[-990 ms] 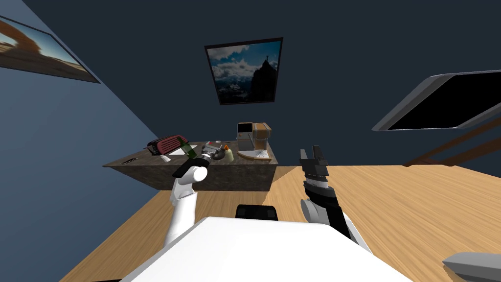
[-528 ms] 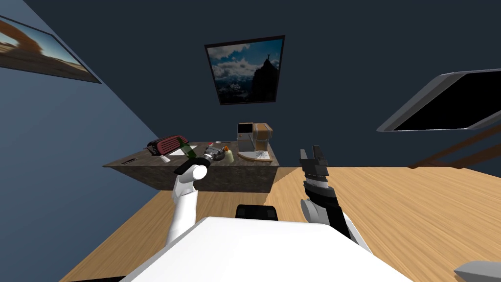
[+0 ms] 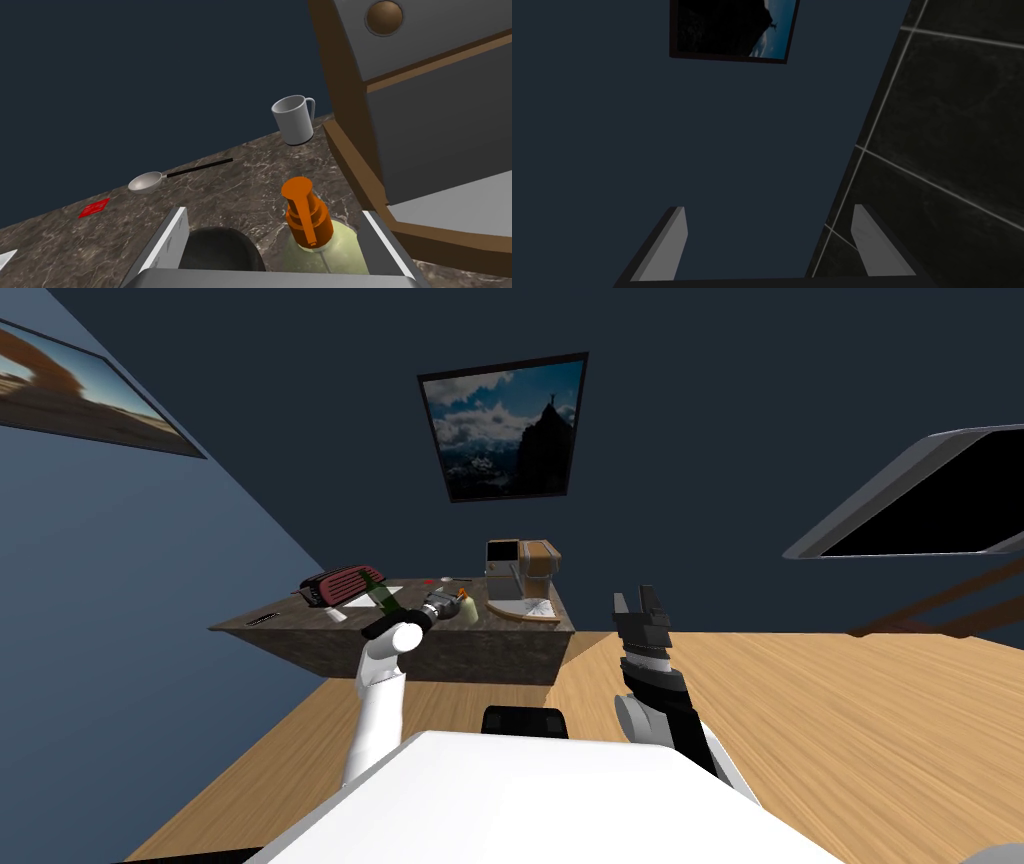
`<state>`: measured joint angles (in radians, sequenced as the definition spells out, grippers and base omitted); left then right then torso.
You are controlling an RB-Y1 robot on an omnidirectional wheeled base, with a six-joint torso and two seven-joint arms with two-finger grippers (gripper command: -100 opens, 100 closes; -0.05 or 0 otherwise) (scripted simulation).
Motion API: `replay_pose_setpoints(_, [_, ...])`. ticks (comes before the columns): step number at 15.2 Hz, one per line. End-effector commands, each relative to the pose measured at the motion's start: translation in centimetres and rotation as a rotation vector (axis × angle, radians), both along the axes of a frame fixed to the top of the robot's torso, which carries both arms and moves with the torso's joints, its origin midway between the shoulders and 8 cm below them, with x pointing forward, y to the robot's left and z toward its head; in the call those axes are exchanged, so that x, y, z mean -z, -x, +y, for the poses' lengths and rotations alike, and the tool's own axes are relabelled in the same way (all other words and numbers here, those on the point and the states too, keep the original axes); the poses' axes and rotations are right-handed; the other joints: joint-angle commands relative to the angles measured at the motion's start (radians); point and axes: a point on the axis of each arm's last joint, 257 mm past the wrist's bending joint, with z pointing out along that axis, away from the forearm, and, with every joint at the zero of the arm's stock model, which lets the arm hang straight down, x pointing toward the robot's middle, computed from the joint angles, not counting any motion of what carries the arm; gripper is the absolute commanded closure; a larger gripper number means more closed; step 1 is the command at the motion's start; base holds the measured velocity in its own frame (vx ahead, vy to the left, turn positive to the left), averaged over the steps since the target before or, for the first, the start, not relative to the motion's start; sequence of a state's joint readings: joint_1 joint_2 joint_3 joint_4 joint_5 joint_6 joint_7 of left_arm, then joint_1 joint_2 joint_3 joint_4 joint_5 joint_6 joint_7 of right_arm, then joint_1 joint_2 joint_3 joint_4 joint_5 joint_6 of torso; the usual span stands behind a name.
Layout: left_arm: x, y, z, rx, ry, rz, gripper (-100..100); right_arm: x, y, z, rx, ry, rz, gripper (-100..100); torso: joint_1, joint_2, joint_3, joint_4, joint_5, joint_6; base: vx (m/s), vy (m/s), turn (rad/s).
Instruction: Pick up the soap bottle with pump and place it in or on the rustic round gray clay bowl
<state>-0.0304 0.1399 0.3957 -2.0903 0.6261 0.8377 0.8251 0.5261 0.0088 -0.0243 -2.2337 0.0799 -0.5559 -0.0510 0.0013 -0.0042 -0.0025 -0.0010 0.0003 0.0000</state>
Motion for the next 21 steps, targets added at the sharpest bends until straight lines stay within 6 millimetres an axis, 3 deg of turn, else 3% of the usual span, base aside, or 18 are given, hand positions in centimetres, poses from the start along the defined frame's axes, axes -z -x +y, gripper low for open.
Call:
replay_pose_setpoints(1, [1.2,0.1,-0.8,0.026,0.036,0.045,-100,0.0,0.0,0.0,0.000,0.000,0.000,0,0.000,0.000,0.000,0.000,0.000,0.000,0.052,0.009,0.019])
replay_pose_setpoints(16, [6.9,1.7,-4.7,0.172,0.158,0.297,-100,0.0,0.0,0.0,0.000,0.000,0.000,0,0.001,-0.001,0.000,0.000,0.000,0.000,0.056,0.017,0.014])
replay_pose_setpoints(20, [6.8,1.7,-4.7,0.174,0.158,0.296,-100,0.0,0.0,0.0,0.000,0.000,0.000,0,0.001,-0.002,-0.002,-0.002,0.001,0.001,0.029,0.010,0.007])
replay_pose_setpoints(21, [6.8,1.7,-4.7,0.175,0.158,0.296,100,0.0,0.0,0.0,0.000,0.000,0.000,0,0.001,-0.002,-0.002,-0.002,0.001,0.001,0.000,0.000,0.000])
